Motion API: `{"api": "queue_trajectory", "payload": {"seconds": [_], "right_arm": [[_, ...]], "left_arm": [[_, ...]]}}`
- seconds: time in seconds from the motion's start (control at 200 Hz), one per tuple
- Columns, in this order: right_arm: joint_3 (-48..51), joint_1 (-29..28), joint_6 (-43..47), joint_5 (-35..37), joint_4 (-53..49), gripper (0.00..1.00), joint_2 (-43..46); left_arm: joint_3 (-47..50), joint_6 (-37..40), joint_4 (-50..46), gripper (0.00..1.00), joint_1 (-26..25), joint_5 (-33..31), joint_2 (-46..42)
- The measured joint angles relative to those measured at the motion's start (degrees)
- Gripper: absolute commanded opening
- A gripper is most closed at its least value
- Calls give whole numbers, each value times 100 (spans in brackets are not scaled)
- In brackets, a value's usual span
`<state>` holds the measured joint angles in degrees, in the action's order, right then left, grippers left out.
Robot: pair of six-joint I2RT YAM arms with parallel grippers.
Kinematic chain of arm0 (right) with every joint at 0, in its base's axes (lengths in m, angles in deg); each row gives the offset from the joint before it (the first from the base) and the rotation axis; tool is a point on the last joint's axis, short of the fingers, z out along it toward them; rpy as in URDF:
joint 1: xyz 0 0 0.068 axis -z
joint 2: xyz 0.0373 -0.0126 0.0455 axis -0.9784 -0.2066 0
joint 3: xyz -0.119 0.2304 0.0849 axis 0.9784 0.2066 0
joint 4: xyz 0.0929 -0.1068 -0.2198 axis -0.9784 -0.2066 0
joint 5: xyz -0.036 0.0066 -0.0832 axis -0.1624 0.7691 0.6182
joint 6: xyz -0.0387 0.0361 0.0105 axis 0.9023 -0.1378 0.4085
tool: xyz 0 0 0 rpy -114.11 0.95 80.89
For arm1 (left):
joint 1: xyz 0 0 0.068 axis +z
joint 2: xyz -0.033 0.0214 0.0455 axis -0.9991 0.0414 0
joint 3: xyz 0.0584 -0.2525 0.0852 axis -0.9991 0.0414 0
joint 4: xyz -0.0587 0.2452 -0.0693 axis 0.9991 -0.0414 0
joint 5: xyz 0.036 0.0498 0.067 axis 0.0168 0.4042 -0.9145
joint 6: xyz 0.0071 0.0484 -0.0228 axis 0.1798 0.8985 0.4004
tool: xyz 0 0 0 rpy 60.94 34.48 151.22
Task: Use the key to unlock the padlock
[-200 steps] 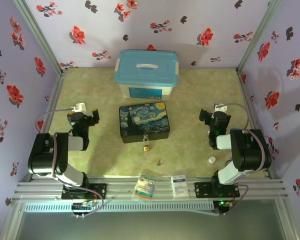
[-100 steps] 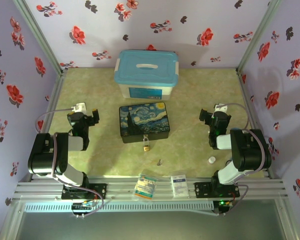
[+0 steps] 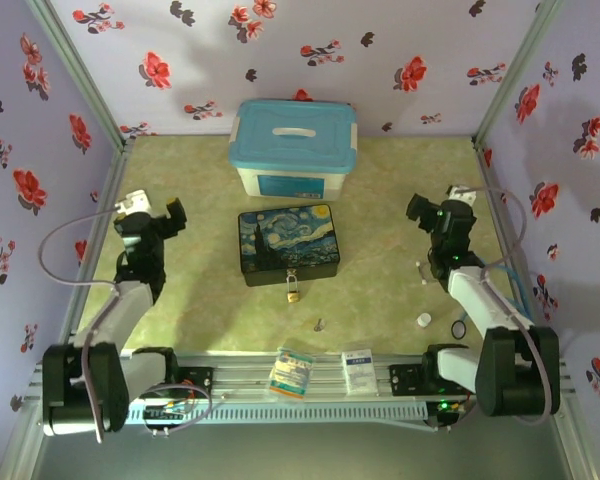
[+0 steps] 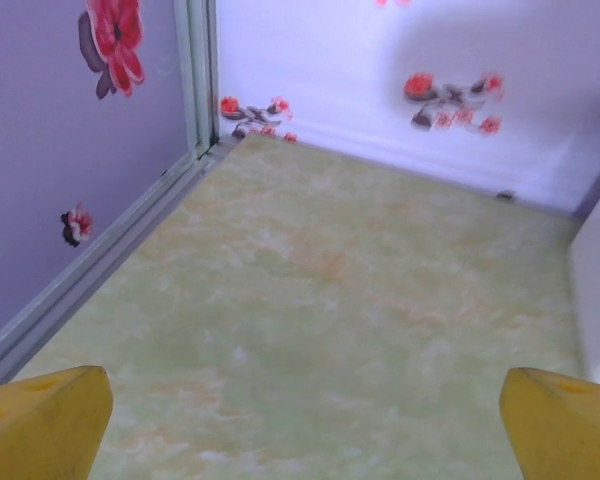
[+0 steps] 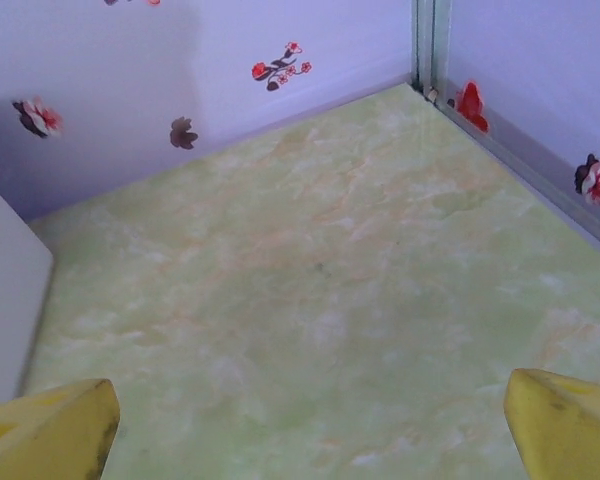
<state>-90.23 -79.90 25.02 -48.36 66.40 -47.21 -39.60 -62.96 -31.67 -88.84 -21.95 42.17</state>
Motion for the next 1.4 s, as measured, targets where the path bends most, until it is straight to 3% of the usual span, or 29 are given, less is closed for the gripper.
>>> {"api": "queue_trajectory", "payload": {"seconds": [0.14, 0.26, 0.405, 0.59, 0.845, 1.095, 1.4], "right_arm": [[-704, 46, -525, -811, -1499, 99, -17], [-726, -101, -754, -1550, -2269, 99, -57], [-542, -1141, -946, -1690, -2935, 99, 28], [-313, -2997, -1373, -1360, -3418, 99, 214], [4, -5121, -2411, -431, -3700, 87, 400], [-44, -6524, -3298, 251, -3648, 81, -358], [-551, -7488, -3960, 848, -3512, 55, -1626]], "left_arm": [[-22, -798, -538, 100, 0, 579, -743], [33, -1453, -885, 100, -4, 1370, -1180], [61, -1947, -1676, 100, -459, 1897, -1587], [52, -2140, -2815, 100, -1580, 2133, -2015], [83, -2680, -3679, 100, -2931, 2227, -2671], [804, -3523, -2920, 100, -3818, 2280, -2710], [929, -3875, -2485, 100, -4575, 1718, -2081]]}}
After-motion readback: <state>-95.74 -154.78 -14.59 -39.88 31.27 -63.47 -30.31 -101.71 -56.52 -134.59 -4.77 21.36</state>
